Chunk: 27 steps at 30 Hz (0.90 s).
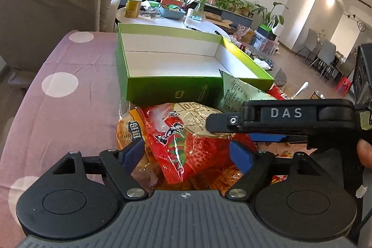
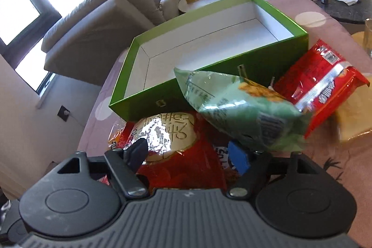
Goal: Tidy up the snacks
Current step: 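Lower the right gripper onto the red round-cracker bag and close it, then carry the cracker bag with the right gripper into the green box, release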
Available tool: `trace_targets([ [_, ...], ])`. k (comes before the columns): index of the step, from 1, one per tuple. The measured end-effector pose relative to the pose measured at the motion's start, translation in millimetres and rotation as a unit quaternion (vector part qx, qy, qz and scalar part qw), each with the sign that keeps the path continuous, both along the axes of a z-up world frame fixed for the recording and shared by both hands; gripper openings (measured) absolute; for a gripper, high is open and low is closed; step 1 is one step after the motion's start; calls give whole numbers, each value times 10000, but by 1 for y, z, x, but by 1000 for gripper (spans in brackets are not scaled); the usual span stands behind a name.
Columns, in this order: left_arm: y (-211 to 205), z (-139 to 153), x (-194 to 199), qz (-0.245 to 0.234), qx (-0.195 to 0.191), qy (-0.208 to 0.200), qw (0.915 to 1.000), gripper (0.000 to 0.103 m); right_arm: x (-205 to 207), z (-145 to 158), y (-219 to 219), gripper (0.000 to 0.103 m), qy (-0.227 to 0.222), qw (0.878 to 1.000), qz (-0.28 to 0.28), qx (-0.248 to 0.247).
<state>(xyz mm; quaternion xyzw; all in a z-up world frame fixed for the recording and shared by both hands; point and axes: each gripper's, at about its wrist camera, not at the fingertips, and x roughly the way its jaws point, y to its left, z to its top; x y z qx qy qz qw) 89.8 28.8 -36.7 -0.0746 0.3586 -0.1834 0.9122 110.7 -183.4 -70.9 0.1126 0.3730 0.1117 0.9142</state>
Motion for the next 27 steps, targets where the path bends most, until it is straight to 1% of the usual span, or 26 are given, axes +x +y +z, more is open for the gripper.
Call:
trace_targets([
  [5, -8, -2, 3, -26, 235, -64, 9997, 94, 9, -4, 3, 85, 70, 9999, 141, -50],
  [7, -10, -3, 3, -53, 299, -85, 9995, 97, 13, -6, 4, 85, 64, 9997, 200, -86],
  [9, -13, -3, 3, -67, 388, -125, 9991, 97, 13, -7, 5, 83, 40, 9995, 259, -147],
  [10, -15, -3, 3, -102, 463, -160, 9987, 97, 13, -7, 6, 77, 10, 9994, 301, -179],
  [12, -20, -4, 1, -227, 574, -278, 9977, 90, 11, -5, 6, 71, -39, 9991, 362, -232],
  [14, -23, -2, -2, -389, 514, -319, 9974, 73, 8, -3, 8, 62, -112, 9985, 436, -317],
  [15, -25, 0, -4, -429, 494, -329, 9973, 71, 9, -2, 8, 59, -125, 9983, 470, -307],
  [16, -27, 3, -7, -473, 493, -322, 9971, 71, 11, -1, 9, 53, -131, 9981, 567, -223],
  [17, -28, 4, -9, -477, 501, -354, 9970, 71, 9, 1, 9, 53, -83, 9978, 652, -130],
  [21, -27, 14, -20, -446, 487, -513, 9965, 71, -6, 9, 13, 53, -233, 9966, 759, -214],
  [24, -26, 26, -28, -475, 462, -749, 9950, 70, -15, 16, 11, 53, -353, 9963, 773, -88],
  [27, -28, 42, -39, -514, 469, -1022, 9923, 71, -28, 30, 11, 52, -595, 9953, 769, -26],
])
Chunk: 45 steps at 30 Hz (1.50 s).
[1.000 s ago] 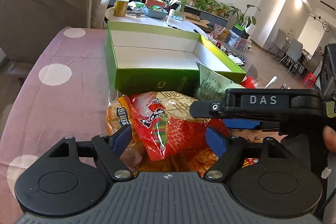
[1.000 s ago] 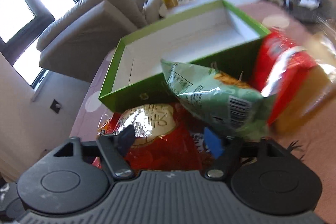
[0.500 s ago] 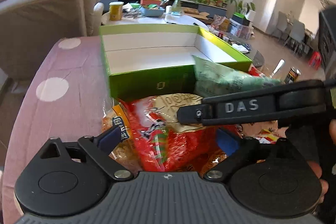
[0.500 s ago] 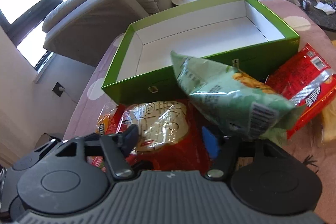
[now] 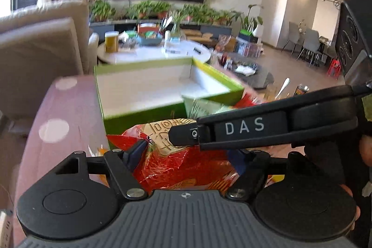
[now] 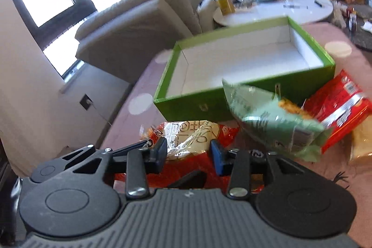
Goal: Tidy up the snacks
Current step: 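Carry the cracker bag with the right gripper into the green box, release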
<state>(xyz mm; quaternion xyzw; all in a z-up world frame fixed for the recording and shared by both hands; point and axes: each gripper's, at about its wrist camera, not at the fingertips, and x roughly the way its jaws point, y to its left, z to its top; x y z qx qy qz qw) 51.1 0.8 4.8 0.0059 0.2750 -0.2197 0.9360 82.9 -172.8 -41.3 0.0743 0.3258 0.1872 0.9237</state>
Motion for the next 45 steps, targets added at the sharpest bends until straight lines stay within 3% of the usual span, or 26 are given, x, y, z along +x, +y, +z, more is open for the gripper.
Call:
trace_targets([
  [8, 1, 44, 4, -47, -16, -526, 9986, 71, -7, 44, 6, 52, -544, 9983, 81, 186],
  [16, 3, 62, 49, 89, -93, -546, 9984, 71, 34, 71, 10, 52, -710, 9969, 182, 271],
  [24, 7, 49, 91, 132, -110, -288, 9994, 71, 64, 64, 8, 52, -580, 9978, 187, 242],
  [36, 14, 7, 145, 273, -145, 176, 9994, 71, 115, 36, 11, 52, -61, 9995, 109, 296],
  [41, 17, -3, 157, 337, -261, 248, 9988, 71, 126, 27, 12, 52, -20, 9996, 110, 264],
  [45, 18, -10, 154, 418, -142, 116, 9990, 71, 131, 23, 9, 55, -213, 9995, -30, 221],
])
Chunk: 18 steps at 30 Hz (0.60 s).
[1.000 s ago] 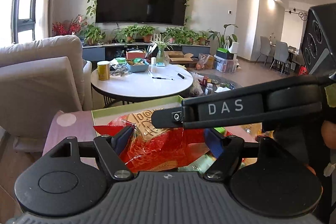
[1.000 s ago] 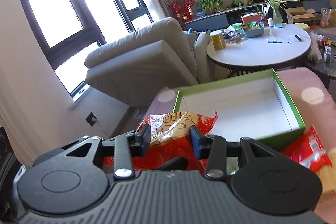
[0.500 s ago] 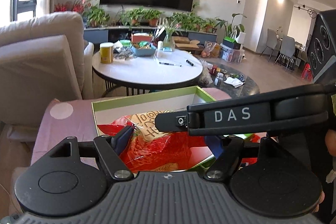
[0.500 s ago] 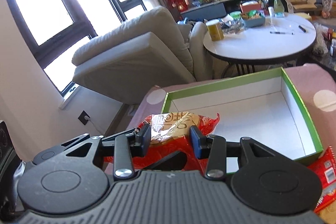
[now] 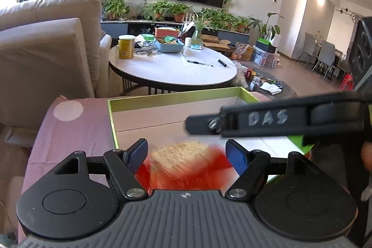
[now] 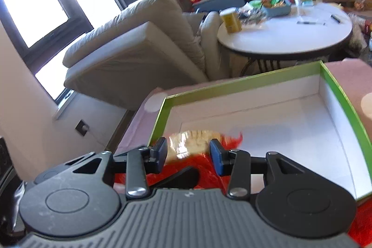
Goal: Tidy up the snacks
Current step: 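Carry the cracker bag with the right gripper into the green box, release, then move the right gripper to the light green chip bag and grasp it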
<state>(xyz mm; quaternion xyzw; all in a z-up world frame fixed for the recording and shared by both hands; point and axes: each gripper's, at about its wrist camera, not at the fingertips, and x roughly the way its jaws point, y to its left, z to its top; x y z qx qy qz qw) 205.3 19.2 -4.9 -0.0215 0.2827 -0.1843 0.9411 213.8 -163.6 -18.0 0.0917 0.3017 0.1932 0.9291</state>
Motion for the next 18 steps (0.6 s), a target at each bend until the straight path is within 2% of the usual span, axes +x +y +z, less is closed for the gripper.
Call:
trace_targets([
  [1, 1, -1, 0, 29, 36, 1, 10000, 71, -1, 0, -2, 61, -91, 9999, -54, -57],
  [2, 2, -2, -2, 46, 58, 8, 10000, 71, -2, 1, -4, 62, -144, 9997, -122, -125],
  [8, 7, -1, -7, 151, 0, 72, 9999, 72, -9, 2, -16, 62, -40, 9997, -232, -75],
  [18, 5, 16, -36, 157, 17, -90, 9998, 77, -43, 17, -15, 62, -300, 9993, -83, -218],
])
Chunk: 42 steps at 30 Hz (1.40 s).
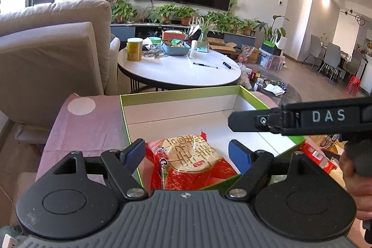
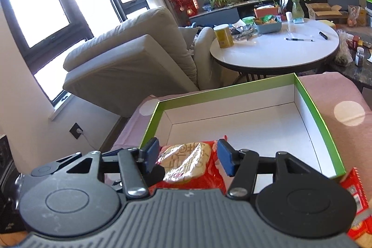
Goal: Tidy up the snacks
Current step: 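Move the right gripper to the light green chip bag and grasp it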
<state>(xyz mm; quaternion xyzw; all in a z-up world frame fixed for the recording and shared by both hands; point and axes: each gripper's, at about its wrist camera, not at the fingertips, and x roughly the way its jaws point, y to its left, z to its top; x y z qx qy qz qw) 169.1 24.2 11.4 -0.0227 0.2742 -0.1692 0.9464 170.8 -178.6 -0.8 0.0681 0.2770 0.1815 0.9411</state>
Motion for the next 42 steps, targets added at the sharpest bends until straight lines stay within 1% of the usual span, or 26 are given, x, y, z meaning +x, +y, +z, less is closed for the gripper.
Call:
trace_targets([
  [5, 6, 7, -23, 40, -13, -137, 9999, 78, -23, 4, -8, 62, -139, 9999, 11, -15],
  [8, 9, 9, -40, 30, -111, -208, 9997, 82, -37, 5, -14, 62, -214, 9998, 12, 19],
  [12, 4, 10, -59, -46, -71, -293, 9995, 82, -57, 1, -18, 62, -395, 9991, -61, -165],
  [16, -3, 8, -70, -162, -138, -258, 9994, 83, -71, -3, -22, 62, -521, 9982, -123, -259],
  [21, -13, 5, -81, -275, -53, -254, 9993, 83, -84, -5, -34, 62, -589, 9978, -223, -201],
  [26, -24, 1, -83, -342, -2, -204, 9992, 84, -98, -13, -48, 62, -683, 9965, -408, -262],
  [32, -40, -9, -74, -399, 83, -55, 9992, 84, -101, -36, -54, 62, -705, 9935, -534, -710],
  [37, -52, -13, -66, -382, 222, -26, 9990, 84, -87, -52, -59, 62, -515, 9943, -584, -724],
  [42, -60, -14, -59, -428, 173, 31, 9989, 84, -85, -63, -69, 62, -429, 9946, -657, -683],
])
